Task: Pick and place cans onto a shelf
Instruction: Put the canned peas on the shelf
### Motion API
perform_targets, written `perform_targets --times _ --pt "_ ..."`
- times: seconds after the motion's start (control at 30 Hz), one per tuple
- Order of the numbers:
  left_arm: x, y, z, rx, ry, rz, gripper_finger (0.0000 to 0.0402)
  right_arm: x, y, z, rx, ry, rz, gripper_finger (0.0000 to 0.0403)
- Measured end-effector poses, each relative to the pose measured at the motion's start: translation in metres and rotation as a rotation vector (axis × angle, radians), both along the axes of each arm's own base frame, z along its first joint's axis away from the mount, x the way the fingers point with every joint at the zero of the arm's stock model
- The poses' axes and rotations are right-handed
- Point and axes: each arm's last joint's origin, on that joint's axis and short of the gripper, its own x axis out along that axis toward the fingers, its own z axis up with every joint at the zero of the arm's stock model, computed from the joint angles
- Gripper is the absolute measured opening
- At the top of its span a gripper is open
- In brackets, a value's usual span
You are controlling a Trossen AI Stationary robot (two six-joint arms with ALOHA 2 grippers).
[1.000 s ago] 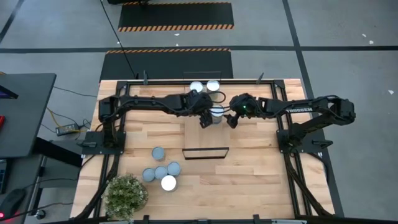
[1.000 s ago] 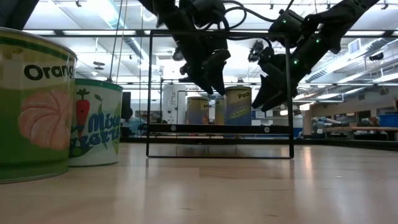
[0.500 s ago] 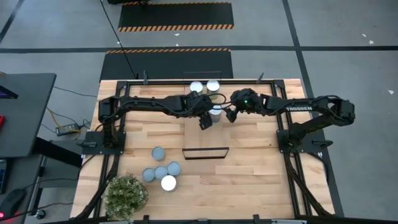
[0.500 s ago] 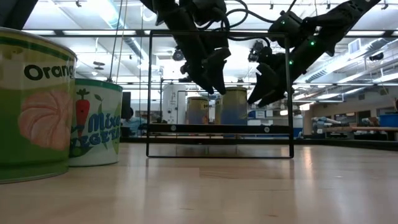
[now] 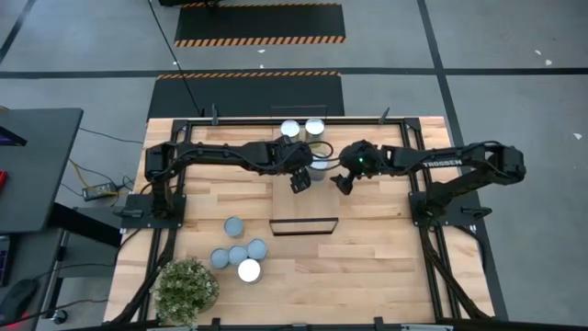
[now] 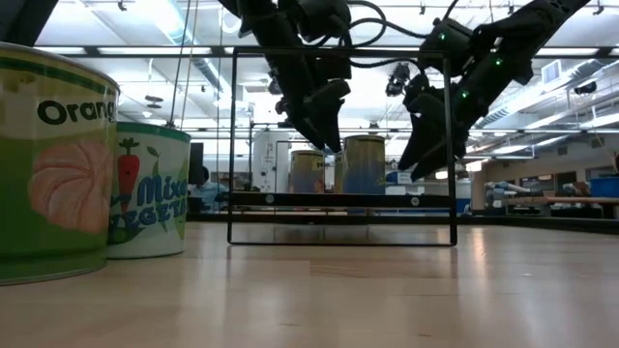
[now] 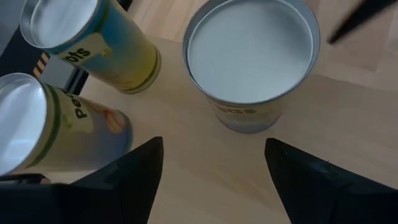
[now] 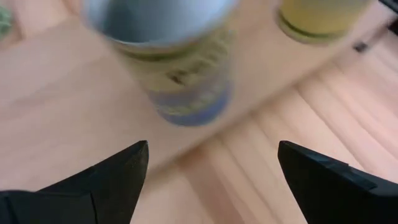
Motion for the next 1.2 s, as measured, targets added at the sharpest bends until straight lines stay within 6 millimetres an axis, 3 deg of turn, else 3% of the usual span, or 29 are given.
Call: perform_targets --times 0.3,0.6,0.73,0.93,1.2 --pt "-0.005 0.0 0.008 0.014 0.005 -0.019 0.0286 0.012 0.018 0.008 -0.21 -0.048 -0.032 0.0365" --pt "-0.011 0.002 0.025 0.024 -0.04 -0.009 0.0286 0.013 0.019 0.01 -0.19 -0.09 -0.071 0.0365" --pt "-0.011 0.001 0.025 0.017 -0.039 -0.013 0.0286 0.015 0.027 0.01 -0.152 -0.107 -0.059 0.0365" --pt "-0.011 0.0 0.025 -0.001 -0.046 -0.027 0.0286 0.017 0.041 0.011 -0.233 -0.097 -0.056 0.0365" --pt "-0.014 0.0 0.027 -0.004 -0.025 -0.028 0.0286 0.023 0.044 0.016 0.032 -0.237 0.059 0.0359"
